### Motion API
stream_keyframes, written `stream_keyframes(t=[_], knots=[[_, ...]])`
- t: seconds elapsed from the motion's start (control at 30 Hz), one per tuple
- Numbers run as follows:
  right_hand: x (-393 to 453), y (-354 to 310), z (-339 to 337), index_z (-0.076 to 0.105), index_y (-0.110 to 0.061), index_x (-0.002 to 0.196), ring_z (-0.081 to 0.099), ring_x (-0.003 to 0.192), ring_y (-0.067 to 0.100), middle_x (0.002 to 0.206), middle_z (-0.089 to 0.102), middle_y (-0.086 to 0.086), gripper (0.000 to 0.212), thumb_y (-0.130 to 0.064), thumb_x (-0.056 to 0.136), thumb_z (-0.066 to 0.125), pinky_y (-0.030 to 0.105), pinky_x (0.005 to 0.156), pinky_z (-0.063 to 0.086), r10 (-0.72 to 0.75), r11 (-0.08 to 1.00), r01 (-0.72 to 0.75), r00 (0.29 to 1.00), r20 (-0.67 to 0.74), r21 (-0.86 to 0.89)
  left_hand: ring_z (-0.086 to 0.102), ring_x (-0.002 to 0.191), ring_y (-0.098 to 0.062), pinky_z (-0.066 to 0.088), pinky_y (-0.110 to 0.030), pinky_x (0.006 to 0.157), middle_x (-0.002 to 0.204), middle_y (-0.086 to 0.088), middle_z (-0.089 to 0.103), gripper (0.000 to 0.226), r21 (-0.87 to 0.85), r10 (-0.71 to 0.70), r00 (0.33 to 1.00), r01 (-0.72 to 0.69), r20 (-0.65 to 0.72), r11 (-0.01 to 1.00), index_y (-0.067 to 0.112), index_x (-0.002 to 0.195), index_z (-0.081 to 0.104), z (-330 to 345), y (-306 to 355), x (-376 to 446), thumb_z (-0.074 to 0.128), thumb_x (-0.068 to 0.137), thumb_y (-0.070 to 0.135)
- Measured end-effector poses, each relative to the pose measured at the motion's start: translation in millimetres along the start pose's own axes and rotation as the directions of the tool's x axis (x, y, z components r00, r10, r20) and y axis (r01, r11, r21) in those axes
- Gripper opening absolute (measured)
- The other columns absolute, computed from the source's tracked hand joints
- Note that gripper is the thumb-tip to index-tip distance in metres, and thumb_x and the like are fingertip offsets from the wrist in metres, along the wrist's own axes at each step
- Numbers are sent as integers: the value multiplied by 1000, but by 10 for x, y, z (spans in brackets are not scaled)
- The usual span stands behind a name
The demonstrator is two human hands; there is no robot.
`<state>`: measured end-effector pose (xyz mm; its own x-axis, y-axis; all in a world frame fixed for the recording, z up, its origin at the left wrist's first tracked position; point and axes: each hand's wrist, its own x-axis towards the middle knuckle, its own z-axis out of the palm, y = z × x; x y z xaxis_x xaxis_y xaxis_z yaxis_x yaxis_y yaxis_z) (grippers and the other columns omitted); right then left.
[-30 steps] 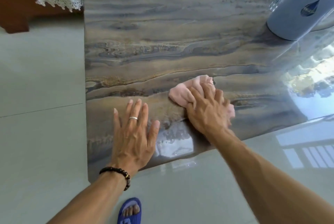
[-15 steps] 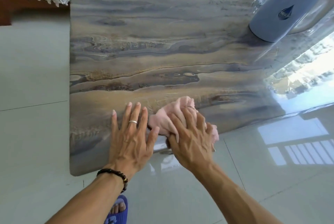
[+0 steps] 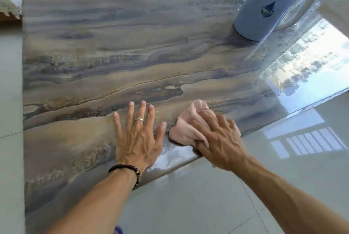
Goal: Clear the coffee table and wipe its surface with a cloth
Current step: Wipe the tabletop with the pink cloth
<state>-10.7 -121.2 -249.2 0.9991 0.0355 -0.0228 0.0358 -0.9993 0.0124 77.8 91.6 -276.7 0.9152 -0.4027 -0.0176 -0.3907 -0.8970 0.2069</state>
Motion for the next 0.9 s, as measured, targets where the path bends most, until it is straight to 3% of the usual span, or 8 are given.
stream_keyframes(t=[0.1, 0.17, 0.3, 0.37, 0.53, 0.63, 0.73, 0.9], knots=[[305, 221, -11, 38, -39, 136, 39, 112, 33, 142, 34, 3, 47, -46, 90, 34, 47, 90, 35, 457, 887, -453, 889, -28, 85, 13, 146, -29, 2, -61, 114, 156, -4, 27, 73, -1, 5, 1000, -5, 25, 1000, 17, 146, 34, 1, 25, -11, 4, 94, 58], [469, -101, 21, 38, -37, 133, 35, 118, 35, 144, 30, 6, 43, -43, 91, 35, 50, 94, 32, 599, 794, -588, 801, -28, 158, 15, 146, -29, 4, -61, 113, 155, -4, 29, 72, -4, -3, 1000, 3, 30, 1000, 17, 145, 37, -7, 30, 6, 5, 94, 58], [152, -346, 17, 52, -33, 131, 47, 115, 37, 142, 43, 5, 50, -48, 84, 42, 46, 84, 40, 213, 973, -210, 977, -22, 99, 20, 144, -29, 8, -61, 113, 153, -3, 33, 68, -8, -3, 999, 3, 45, 1000, 17, 143, 42, -38, 36, 19, 13, 95, 55], [108, 26, -24, 49, -36, 134, 48, 108, 35, 142, 45, 5, 54, -49, 82, 40, 46, 83, 43, 143, 988, -143, 990, 10, 60, 19, 145, -29, 9, -61, 113, 154, -4, 32, 68, 3, -5, 998, 5, 60, 1000, 17, 144, 40, -53, 41, 18, 12, 95, 56], [668, -37, -32, 33, -40, 136, 34, 118, 35, 149, 25, 8, 45, -44, 91, 36, 51, 94, 33, 650, 755, -646, 760, -1, 117, 15, 145, -30, -2, -60, 114, 155, -6, 30, 77, -48, -9, 999, 11, 42, 999, 15, 145, 37, -82, 39, 68, 3, 93, 60], [585, -460, 13, 43, -39, 134, 36, 119, 34, 148, 31, 7, 49, -46, 85, 43, 48, 88, 36, 322, 939, -315, 946, -34, 137, 25, 141, -37, 2, -63, 112, 147, -16, 41, 76, -67, -32, 999, 33, 12, 997, 9, 140, 43, -168, 59, 190, 7, 94, 58], [478, -57, -35, 41, -43, 139, 42, 112, 31, 146, 36, 0, 56, -51, 84, 41, 45, 86, 39, 94, 989, -97, 995, 32, 114, 27, 139, -39, 8, -65, 111, 143, -18, 44, 71, -30, -6, 1000, 6, 8, 1000, 5, 137, 47, -222, -91, 437, 17, 94, 54], [1243, -163, -71, 33, -46, 138, 29, 126, 35, 156, 17, 7, 49, -47, 89, 31, 51, 101, 28, 648, 739, -646, 759, 60, 188, 14, 143, -38, 0, -62, 112, 151, -15, 33, 73, 62, -21, 1000, 21, 5, 998, 7, 141, 41, -229, -494, 949, 14, 93, 55]])
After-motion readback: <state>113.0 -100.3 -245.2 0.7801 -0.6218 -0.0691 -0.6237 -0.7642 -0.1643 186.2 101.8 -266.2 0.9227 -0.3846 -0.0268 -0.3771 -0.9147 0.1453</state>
